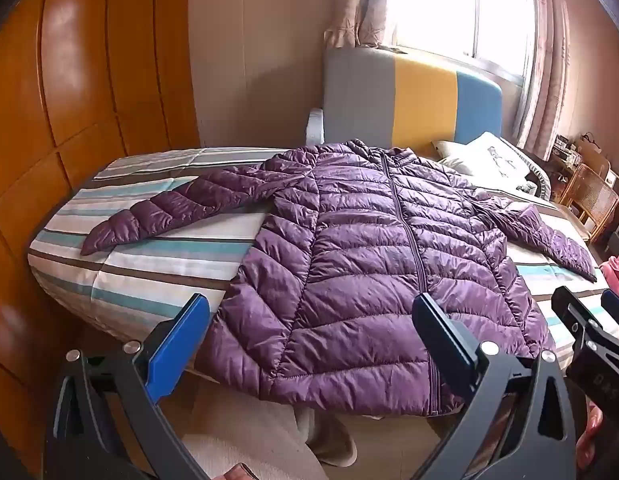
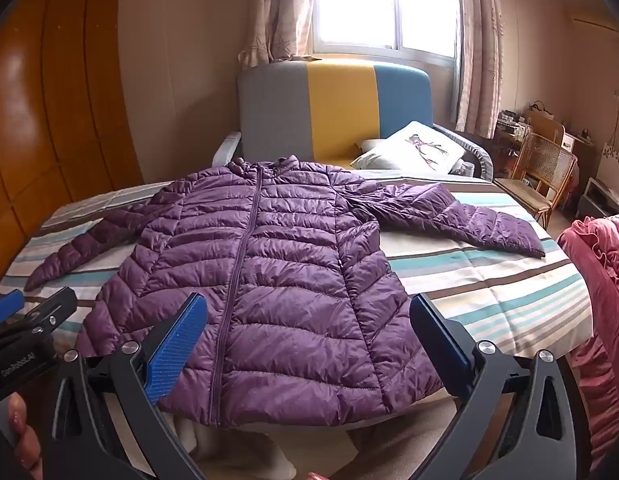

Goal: Fold large clothes

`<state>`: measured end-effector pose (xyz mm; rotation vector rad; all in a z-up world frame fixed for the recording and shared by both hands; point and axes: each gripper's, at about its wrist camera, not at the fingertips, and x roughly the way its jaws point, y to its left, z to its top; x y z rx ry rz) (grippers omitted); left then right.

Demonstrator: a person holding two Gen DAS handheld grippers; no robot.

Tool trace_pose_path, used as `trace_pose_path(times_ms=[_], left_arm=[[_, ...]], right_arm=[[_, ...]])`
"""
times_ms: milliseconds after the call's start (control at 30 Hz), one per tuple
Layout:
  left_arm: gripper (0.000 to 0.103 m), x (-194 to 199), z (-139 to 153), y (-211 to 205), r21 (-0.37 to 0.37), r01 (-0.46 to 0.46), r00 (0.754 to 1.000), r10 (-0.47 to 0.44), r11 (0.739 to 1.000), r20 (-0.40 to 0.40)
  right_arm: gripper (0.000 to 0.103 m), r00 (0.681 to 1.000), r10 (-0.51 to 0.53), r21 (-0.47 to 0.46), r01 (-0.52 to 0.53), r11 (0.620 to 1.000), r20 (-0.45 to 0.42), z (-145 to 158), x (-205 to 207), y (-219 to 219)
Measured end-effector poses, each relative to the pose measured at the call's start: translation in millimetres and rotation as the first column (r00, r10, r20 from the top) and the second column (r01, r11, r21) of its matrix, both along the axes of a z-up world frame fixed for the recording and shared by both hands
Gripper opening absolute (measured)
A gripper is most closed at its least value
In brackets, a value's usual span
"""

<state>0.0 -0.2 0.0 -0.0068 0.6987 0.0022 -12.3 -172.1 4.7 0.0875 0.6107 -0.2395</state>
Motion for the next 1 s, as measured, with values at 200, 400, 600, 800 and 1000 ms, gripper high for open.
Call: trace_pose_path(times_ms=[200,400,600,800,1000], left_arm=[[0.101,-2.1,0.3,3.1,-0.02,-0.005,1.0,0.005,1.0,0.012],[0.101,0.0,-1.5,5.4,-0.012,-0.009,1.0,0.009,1.0,0.002],[0.101,1.9,-4.4,0.2,-0.001,-0.007,1.0,0.007,1.0,-0.005],[0.101,2.5,-4.9,0.0,-0.002,-0.005,1.0,0.005,1.0,-0.008],[0.101,2.2,-5.2,-0.2,-0.003,-0.005,1.0,0.005,1.0,-0.009]], right_arm=[[0.1,1.0,-0.007,-0.006,0.007,1.0,0.004,-0.7,-0.3,-1.0],[0.1,1.0,-0.003,0.003,0.003,1.0,-0.008,-6.0,-3.9,-4.1],[0.1,1.0,-0.004,0.003,0.004,1.0,-0.012,-5.3,-0.4,-1.6],[0.1,1.0,0.0,0.003,0.0,1.0,-0.024,-5.3,1.1,-0.6],[0.1,1.0,0.001,0.01,-0.001,1.0,-0.028,-8.1,3.7,-0.7]])
